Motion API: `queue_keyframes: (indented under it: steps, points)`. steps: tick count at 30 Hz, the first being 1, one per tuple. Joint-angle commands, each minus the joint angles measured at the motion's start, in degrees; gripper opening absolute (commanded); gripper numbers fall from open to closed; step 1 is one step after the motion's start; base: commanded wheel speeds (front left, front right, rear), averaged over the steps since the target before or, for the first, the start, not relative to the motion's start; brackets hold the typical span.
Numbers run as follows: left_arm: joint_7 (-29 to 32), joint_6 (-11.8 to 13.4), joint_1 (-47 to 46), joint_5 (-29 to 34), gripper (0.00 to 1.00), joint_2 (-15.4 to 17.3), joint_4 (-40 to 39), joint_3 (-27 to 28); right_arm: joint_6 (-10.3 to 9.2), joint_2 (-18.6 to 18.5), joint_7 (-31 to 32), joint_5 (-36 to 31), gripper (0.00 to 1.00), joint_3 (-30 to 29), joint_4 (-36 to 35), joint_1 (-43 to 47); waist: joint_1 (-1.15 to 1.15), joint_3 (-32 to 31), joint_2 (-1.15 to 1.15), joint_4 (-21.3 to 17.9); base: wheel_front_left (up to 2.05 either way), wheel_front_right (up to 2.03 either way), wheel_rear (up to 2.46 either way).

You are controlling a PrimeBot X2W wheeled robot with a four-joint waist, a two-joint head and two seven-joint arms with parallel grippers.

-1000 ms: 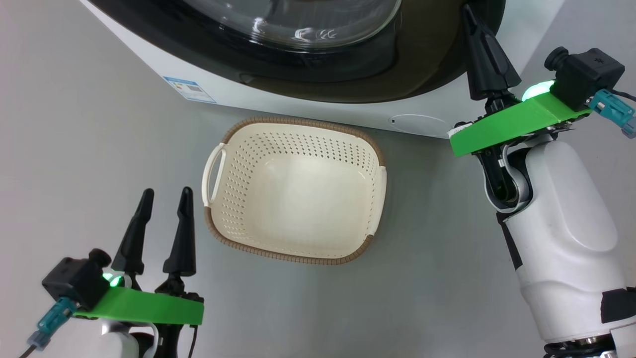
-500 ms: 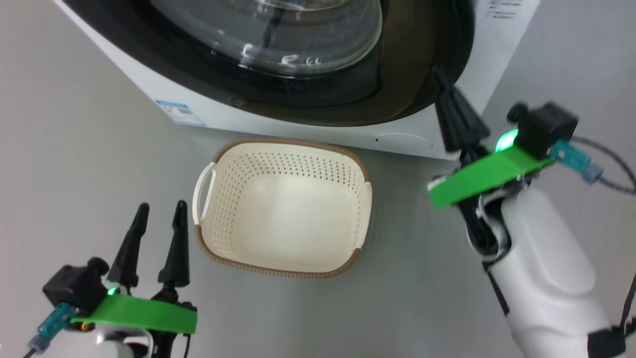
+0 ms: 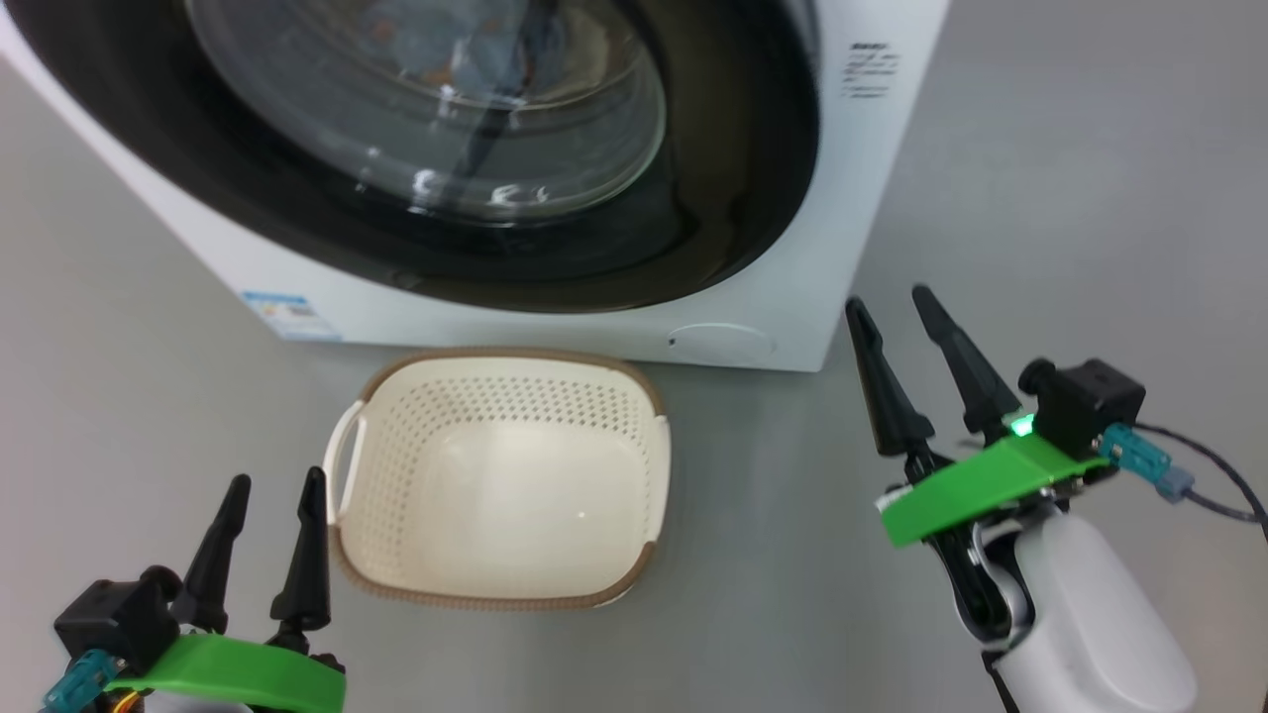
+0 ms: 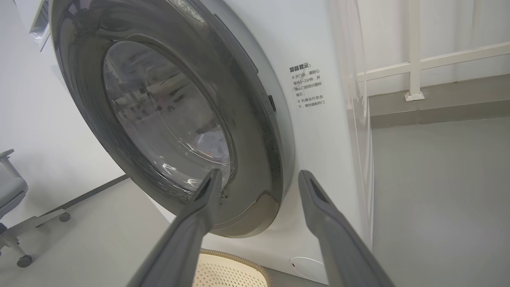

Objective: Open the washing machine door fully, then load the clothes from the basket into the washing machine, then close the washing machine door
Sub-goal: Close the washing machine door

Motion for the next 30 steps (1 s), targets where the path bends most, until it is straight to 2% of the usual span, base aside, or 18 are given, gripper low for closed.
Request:
queue_keyframes:
  steps: [1, 16, 30]
  points:
    - [-0.4, -0.1, -0.1, 0.1, 1.0, 2.1, -0.8, 2.2, 0.06, 0.3, -0.3, -0.5, 1.0, 0.8, -1.5, 1.6, 0.0, -2.6, 0.0, -3.0, 0.0, 0.0, 0.0]
    - [-0.4, -0.1, 1.9, -0.3, 1.0, 4.1, 0.1, 3.6, 0.06, -1.2, -0.3, -1.1, 1.0, -1.6, -2.4, 9.0, 0.0, -5.8, 0.0, -8.9, 0.0, 0.0, 0.0]
    - [-0.4, -0.1, 5.5, 0.2, 1.0, 4.3, -0.2, 6.4, 0.06, -1.5, -0.3, -1.2, 1.0, -5.2, -3.9, 14.8, 0.0, -8.5, 0.0, -12.0, 0.0, 0.0, 0.0]
